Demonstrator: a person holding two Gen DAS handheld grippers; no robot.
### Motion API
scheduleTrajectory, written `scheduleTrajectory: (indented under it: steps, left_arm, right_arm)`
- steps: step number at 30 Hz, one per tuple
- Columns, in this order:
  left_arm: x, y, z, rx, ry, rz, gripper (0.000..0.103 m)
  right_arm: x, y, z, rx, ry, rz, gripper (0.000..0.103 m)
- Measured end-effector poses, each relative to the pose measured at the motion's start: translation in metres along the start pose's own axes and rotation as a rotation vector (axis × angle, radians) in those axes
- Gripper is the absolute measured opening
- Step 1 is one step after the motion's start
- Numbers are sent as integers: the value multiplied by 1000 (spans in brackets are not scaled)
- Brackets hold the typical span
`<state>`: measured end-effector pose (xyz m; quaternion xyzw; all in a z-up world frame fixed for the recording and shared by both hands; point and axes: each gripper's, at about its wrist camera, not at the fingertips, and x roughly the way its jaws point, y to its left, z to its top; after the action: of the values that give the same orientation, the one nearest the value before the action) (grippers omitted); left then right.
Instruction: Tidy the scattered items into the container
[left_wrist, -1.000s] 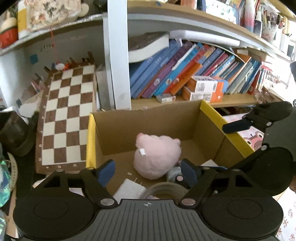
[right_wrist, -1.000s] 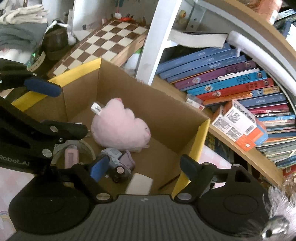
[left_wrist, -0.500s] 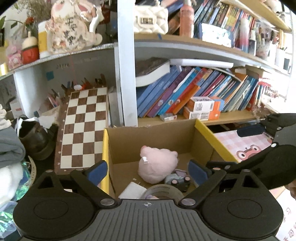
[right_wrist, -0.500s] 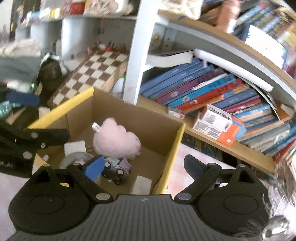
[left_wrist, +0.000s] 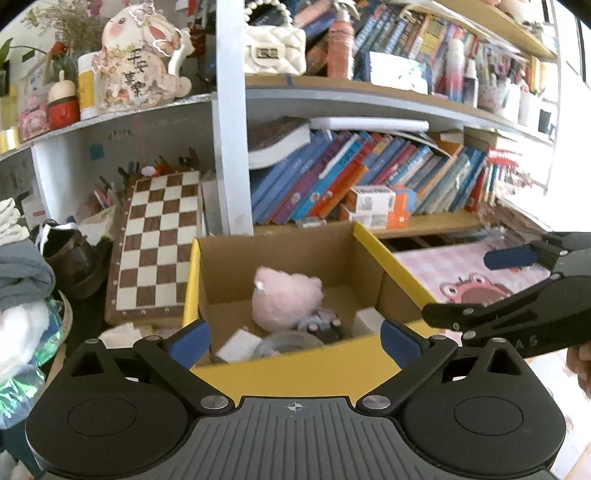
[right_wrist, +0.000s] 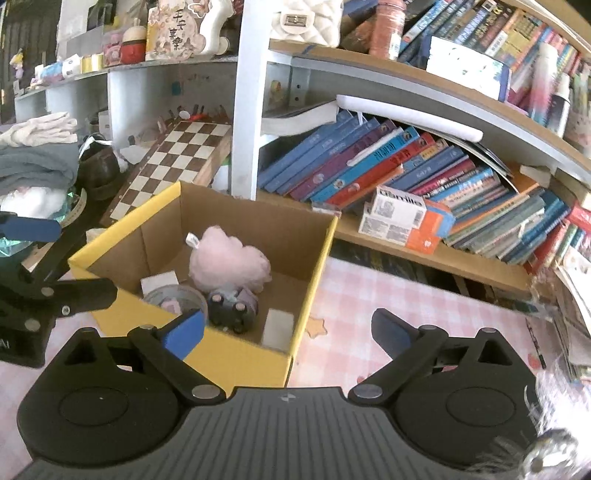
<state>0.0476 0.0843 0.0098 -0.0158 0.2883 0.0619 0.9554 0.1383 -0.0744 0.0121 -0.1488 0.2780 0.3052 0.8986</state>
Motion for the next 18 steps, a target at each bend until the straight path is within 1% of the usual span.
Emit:
scheduleTrajectory:
  steps: [8, 13, 18]
  left_arm:
    - [-9, -9, -20, -22, 19, 7, 100]
    - [-12, -14, -31, -44, 25, 26, 100]
    - [-11, -21, -40, -21, 34, 33, 100]
  right_arm:
    - [-15, 3, -28, 30, 9, -29, 103]
    - [-20, 3, -45, 56, 19, -61, 103]
    - [-23, 2, -59, 83, 32, -83, 103]
